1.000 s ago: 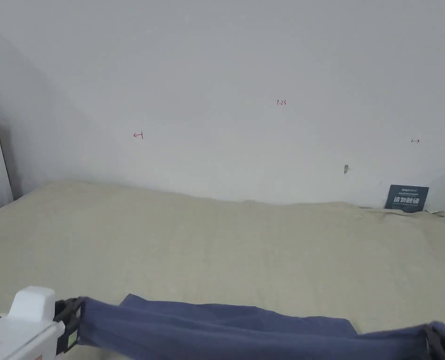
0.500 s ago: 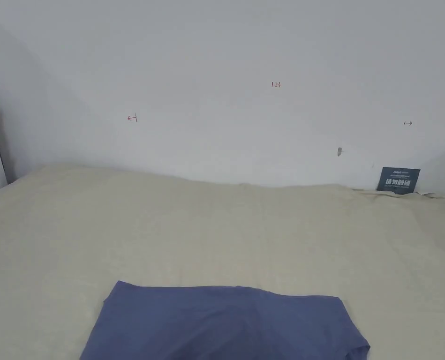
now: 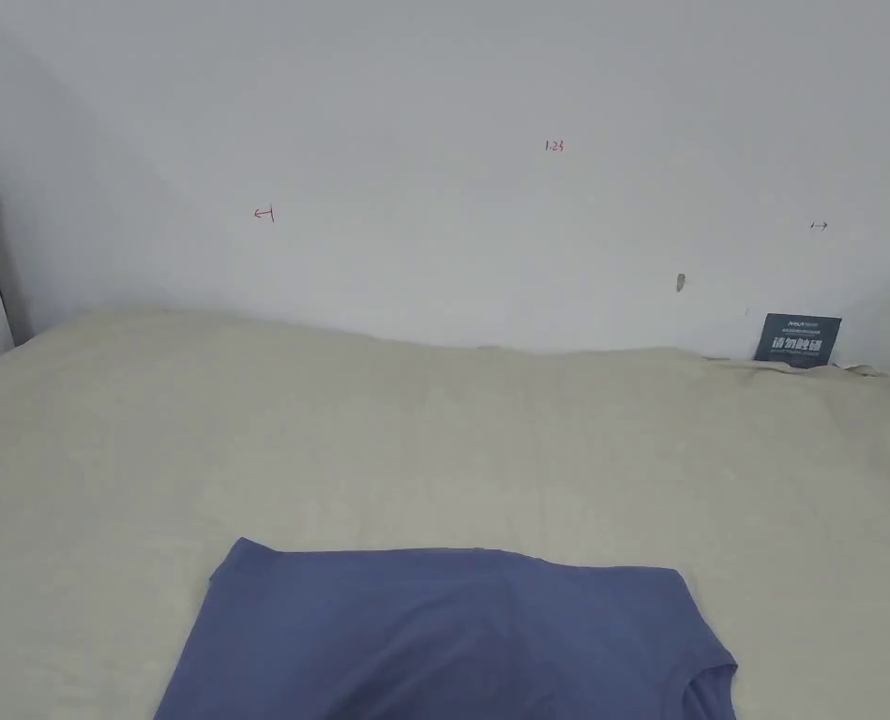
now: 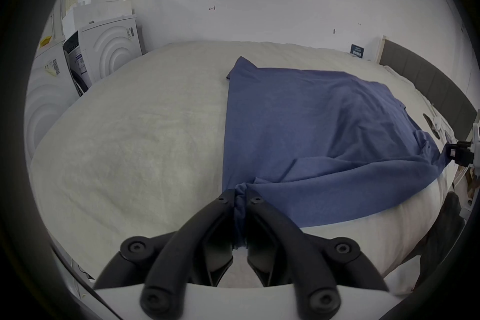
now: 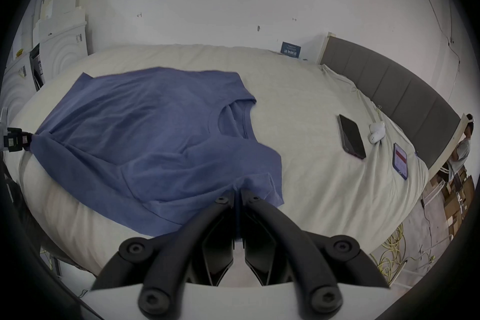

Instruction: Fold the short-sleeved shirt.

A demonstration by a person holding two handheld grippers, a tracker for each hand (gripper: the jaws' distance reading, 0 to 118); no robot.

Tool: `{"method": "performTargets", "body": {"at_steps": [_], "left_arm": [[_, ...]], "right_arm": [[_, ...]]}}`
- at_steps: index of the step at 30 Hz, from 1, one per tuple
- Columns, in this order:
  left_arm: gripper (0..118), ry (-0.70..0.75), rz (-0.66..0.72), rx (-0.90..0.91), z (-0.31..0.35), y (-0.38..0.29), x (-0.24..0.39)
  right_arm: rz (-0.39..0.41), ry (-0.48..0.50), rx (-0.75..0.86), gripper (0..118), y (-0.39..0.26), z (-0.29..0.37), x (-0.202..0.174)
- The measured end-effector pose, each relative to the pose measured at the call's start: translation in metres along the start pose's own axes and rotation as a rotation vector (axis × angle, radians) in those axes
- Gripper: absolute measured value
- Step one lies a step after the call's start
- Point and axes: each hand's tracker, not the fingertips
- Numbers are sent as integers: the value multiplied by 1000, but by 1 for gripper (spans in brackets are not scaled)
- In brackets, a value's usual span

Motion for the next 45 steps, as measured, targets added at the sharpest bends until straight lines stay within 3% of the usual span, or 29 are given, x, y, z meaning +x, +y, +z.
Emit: {"method": "performTargets", "body": {"at_steps": [2, 5, 6, 7, 11, 17, 19, 21, 22, 23, 35, 45], "left_arm": [[22, 1, -6, 17, 9, 5, -1], [50, 17, 8, 91, 24, 14, -3], [63, 26, 27, 125, 31, 18, -3], [69, 31, 33, 155, 35, 21, -3], [70, 67, 50, 262, 54, 31, 3], [62, 64, 53, 334, 53, 55, 28], [41, 50, 41, 343, 45, 62, 39], [24, 43, 22, 350, 40, 68, 53], [17, 37, 17, 353, 37, 70, 58], [1, 31, 12, 355, 34, 72, 63], [0, 40, 38, 324, 16, 91, 64], [0, -79, 143, 59, -119, 198, -8]], "right_arm": [[-6, 9, 28, 13, 5, 9, -1], [-4, 29, 88, 39, 18, 26, -4], [-11, 40, 121, 39, 24, 33, -6], [-25, 52, 148, 39, 28, 36, -7], [-54, 85, 256, 39, 49, 49, -16], [-92, 114, 342, 37, 74, 36, -39], [-101, 126, 357, 26, 82, 27, -48], [-101, 125, 369, 6, 89, 20, -57], [-98, 120, 372, 4, 92, 16, -61], [-94, 117, 370, 0, 95, 14, -64], [-69, 112, 364, 0, 113, -7, -76], [-46, 129, 300, 0, 118, -36, -85]]}}
